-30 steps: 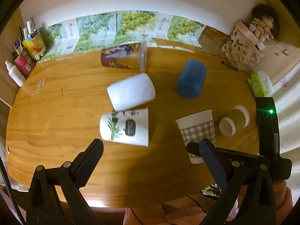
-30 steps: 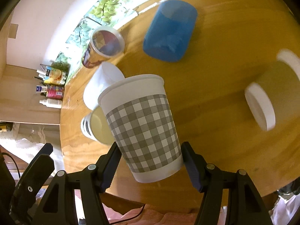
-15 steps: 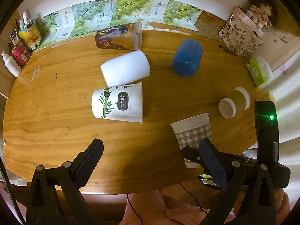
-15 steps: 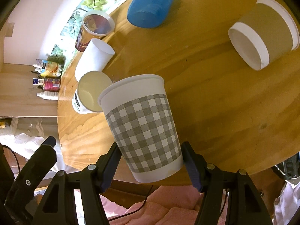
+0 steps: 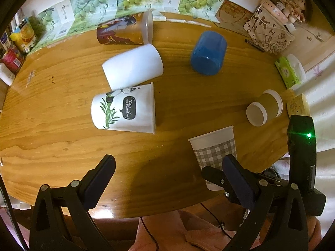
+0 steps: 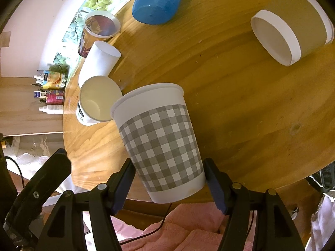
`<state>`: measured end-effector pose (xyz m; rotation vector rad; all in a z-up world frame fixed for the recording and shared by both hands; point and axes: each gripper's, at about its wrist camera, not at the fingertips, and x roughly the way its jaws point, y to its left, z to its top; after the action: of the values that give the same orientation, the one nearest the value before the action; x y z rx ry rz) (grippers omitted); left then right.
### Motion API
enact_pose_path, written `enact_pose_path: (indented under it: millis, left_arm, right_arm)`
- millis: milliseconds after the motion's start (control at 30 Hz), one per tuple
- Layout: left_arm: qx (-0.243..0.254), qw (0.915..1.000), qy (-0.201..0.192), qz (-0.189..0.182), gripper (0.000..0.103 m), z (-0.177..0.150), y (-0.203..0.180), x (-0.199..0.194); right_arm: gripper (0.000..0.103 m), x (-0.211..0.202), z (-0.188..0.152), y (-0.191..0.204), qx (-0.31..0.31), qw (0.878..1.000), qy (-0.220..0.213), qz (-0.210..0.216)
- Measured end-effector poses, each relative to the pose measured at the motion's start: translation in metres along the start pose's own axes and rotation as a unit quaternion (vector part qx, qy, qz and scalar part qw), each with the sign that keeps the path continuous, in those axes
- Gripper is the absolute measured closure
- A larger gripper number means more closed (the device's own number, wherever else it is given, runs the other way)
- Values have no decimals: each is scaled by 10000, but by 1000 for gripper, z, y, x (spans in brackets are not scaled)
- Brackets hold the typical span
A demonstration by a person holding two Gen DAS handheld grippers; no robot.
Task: Flip cup upright
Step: 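Lift the checkered cup with the right gripper and rotate it rim-up, then grasp the upright checkered cup with the left gripper while the right gripper releases it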
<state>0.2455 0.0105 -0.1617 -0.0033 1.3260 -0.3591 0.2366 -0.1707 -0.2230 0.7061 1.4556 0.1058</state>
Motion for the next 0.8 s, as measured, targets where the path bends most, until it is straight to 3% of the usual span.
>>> enact_pose_path:
  millis: [267, 800]
  left_arm:
    - [-171, 9985, 432, -279, 1, 4, -1, 17]
    - [-232, 9958, 778, -413, 1, 2, -18, 42]
  right_arm:
    - [35, -2, -2, -5, 9, 10000, 37, -27]
    - [31, -12, -16, -1, -528, 9982, 166, -213]
